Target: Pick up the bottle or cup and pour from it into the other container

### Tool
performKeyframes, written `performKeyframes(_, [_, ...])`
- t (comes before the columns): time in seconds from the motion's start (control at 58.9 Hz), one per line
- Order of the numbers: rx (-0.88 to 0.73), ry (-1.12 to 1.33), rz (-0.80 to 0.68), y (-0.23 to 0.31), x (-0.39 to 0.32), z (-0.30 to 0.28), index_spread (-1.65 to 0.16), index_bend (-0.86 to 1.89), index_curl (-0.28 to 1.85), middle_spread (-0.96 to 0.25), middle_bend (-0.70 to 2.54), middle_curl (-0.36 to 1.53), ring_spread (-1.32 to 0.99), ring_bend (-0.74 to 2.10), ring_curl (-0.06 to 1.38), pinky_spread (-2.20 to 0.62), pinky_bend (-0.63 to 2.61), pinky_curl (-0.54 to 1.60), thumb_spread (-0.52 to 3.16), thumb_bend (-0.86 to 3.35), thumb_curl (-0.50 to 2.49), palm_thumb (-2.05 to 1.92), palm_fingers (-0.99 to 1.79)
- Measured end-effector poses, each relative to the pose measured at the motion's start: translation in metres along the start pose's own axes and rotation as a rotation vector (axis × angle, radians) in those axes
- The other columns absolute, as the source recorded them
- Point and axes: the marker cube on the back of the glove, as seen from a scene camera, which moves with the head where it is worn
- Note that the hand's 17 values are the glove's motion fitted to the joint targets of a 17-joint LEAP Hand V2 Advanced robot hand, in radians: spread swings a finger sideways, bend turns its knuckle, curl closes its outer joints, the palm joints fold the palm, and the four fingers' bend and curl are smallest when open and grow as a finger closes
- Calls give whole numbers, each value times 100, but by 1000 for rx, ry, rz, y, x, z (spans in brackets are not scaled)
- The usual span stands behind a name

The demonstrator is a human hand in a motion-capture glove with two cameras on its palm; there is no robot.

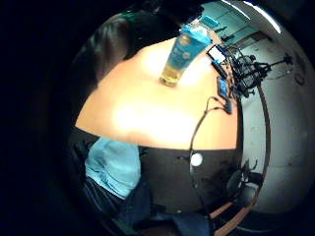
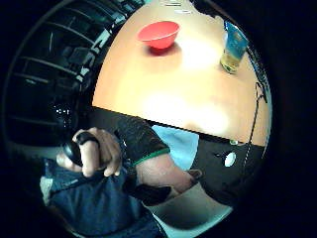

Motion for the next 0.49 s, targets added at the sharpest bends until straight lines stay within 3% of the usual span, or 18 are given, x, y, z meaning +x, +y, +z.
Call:
performKeyframes(0.272, [58,-78,130,21,61,5,-35,15,30,-2,19,31,19,20,23,36,46,26,98,-3,32,21,36])
performKeyframes(0.493, [208,-342,303,20,103,31,-31,11,26,1,18,31,19,24,26,37,54,29,93,-3,33,21,28])
